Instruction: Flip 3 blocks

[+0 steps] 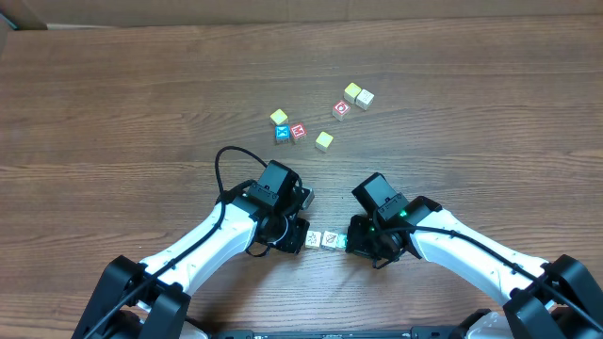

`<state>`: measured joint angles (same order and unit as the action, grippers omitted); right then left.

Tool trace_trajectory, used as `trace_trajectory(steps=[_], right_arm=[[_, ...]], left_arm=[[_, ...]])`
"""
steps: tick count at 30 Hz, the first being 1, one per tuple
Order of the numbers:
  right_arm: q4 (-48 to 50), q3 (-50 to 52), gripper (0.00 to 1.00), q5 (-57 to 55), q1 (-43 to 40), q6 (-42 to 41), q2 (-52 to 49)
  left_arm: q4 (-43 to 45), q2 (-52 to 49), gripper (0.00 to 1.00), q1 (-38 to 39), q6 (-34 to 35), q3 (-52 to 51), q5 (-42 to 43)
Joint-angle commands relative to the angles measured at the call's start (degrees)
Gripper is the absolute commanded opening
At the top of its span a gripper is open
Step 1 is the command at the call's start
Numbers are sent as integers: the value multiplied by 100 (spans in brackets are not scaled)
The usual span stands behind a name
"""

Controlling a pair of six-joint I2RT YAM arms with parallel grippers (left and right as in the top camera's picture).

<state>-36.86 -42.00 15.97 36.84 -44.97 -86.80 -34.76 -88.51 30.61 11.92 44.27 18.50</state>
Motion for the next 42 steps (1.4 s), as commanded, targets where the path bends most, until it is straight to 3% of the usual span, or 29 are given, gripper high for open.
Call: trace_trajectory(steps=[1, 42], right_arm=[[42, 7, 4, 66, 17, 205, -33], [20, 7, 4, 319, 17, 280, -33]], left_arm=[[42, -208, 4, -17, 214, -39, 107], [767, -516, 4, -22, 608, -39, 17]])
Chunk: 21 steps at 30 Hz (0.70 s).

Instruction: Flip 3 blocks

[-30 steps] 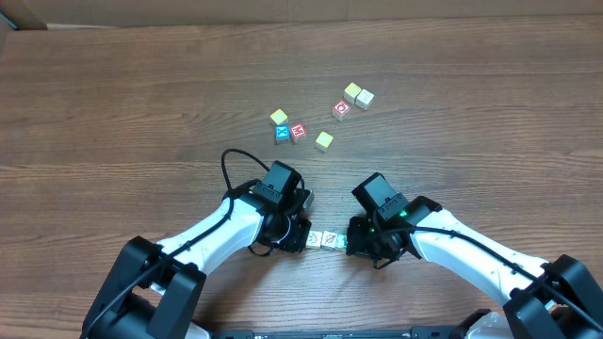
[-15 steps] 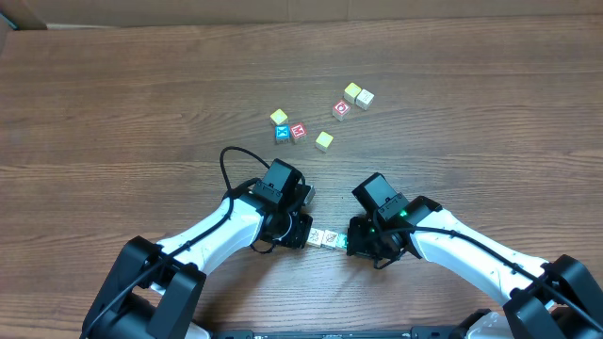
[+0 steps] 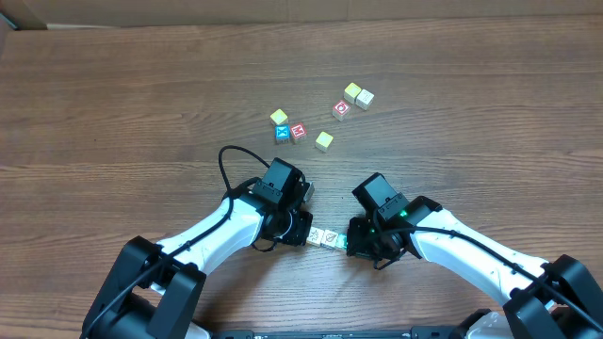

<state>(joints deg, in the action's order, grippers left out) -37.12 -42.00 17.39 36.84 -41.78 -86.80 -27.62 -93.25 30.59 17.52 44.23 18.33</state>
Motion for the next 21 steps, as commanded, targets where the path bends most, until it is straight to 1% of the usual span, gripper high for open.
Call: trace_trajectory(steps=[1, 10, 21], right_arm=[[46, 7, 4, 184, 17, -39, -33], [63, 7, 4, 332, 20, -225, -33], [46, 7, 4, 354, 264, -955, -33]], left_arm=[[74, -42, 4, -20, 42, -35, 31], [155, -42, 4, -20, -85, -35, -162], [157, -42, 4, -20, -83, -35, -227]])
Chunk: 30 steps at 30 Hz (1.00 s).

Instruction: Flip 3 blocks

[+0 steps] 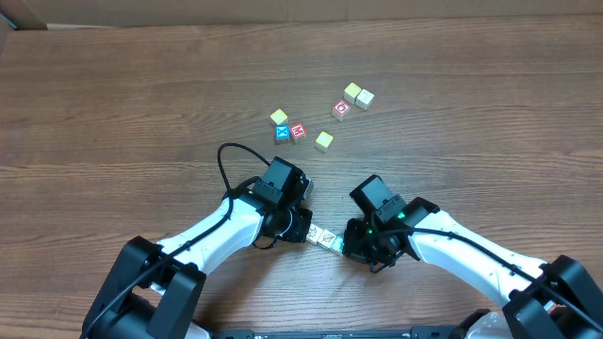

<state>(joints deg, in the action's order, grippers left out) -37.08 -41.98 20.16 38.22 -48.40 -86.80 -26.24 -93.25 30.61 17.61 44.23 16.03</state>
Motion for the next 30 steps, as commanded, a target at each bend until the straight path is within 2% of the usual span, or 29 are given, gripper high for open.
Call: trace_trajectory(steps=[1, 13, 24, 30], right_arm=[[39, 4, 4, 72, 155, -350, -33], [37, 4, 4, 52, 308, -702, -33], [39, 4, 4, 50, 313, -1325, -33], [87, 4, 4, 44, 341, -1403, -33]], left_arm=[[17, -42, 4, -22, -92, -35, 4], [92, -42, 4, -22, -289, -35, -13], [74, -42, 6, -22, -256, -35, 166], [35, -42, 5, -22, -234, -35, 186]])
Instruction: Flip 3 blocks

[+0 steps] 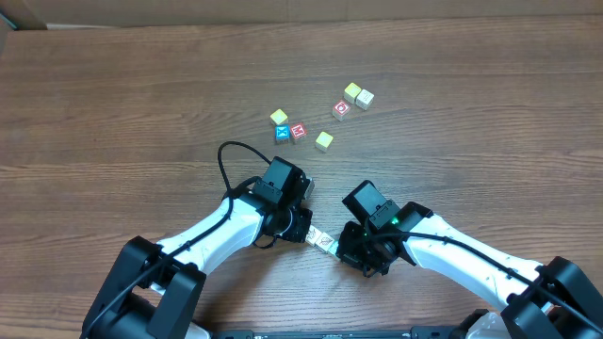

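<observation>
Two small pale blocks (322, 243) with printed faces lie tilted in a short row near the table's front, squeezed between my two arms. My left gripper (303, 232) touches the row's left end. My right gripper (343, 248) is against its right end. Both pairs of fingers are hidden under the wrists, so their opening is unclear. Farther back lie a yellow block (279, 117), a blue block (282, 133), a red block (298, 131) and a yellow-green block (324, 140).
A second red block (341, 109), a yellow block (351, 91) and a cream block (365, 98) sit at the back right. A black cable (229, 160) loops up from the left arm. The wooden table (113, 113) stretches wide on both sides.
My right arm has shifted left and toward the front, closer to the left gripper. The pale blocks between the grippers are more crowded and tilted. The left arm has barely moved.
At first two pale blocks lay side by side between the grippers, with a gap to each. Then the left gripper had come right against them. After that the right arm stood nearer, and now the blocks are pressed into a tilted row. The back blocks never moved.
</observation>
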`<state>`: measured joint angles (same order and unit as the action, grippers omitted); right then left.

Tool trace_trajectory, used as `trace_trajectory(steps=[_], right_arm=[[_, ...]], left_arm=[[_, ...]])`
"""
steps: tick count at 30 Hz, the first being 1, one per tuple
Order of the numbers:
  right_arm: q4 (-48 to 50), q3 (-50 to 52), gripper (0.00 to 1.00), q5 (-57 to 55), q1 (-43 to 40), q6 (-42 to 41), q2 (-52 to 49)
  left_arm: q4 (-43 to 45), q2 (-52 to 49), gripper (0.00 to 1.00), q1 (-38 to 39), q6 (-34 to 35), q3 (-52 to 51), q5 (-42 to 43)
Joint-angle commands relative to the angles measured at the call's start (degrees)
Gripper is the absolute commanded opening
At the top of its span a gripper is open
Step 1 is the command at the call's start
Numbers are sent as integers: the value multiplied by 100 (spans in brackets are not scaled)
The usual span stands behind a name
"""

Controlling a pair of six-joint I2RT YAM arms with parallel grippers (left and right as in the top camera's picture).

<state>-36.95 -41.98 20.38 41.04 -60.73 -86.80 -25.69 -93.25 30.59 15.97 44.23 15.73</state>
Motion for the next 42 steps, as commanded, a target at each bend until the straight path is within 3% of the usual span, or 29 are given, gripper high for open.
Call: trace_trajectory(steps=[1, 32, 37, 42], right_arm=[[70, 4, 4, 24, 59, -170, -33], [116, 4, 4, -188, 358, -402, -33], [118, 4, 4, -190, 358, -402, -33], [118, 4, 4, -190, 358, -404, -33]], left_arm=[[-24, -42, 5, -20, -70, -35, 216], [-363, 151, 4, -483, 356, 66, -72], [-841, 614, 4, -673, 92, 66, -125], [-1226, 723, 4, -540, -254, 59, 426]])
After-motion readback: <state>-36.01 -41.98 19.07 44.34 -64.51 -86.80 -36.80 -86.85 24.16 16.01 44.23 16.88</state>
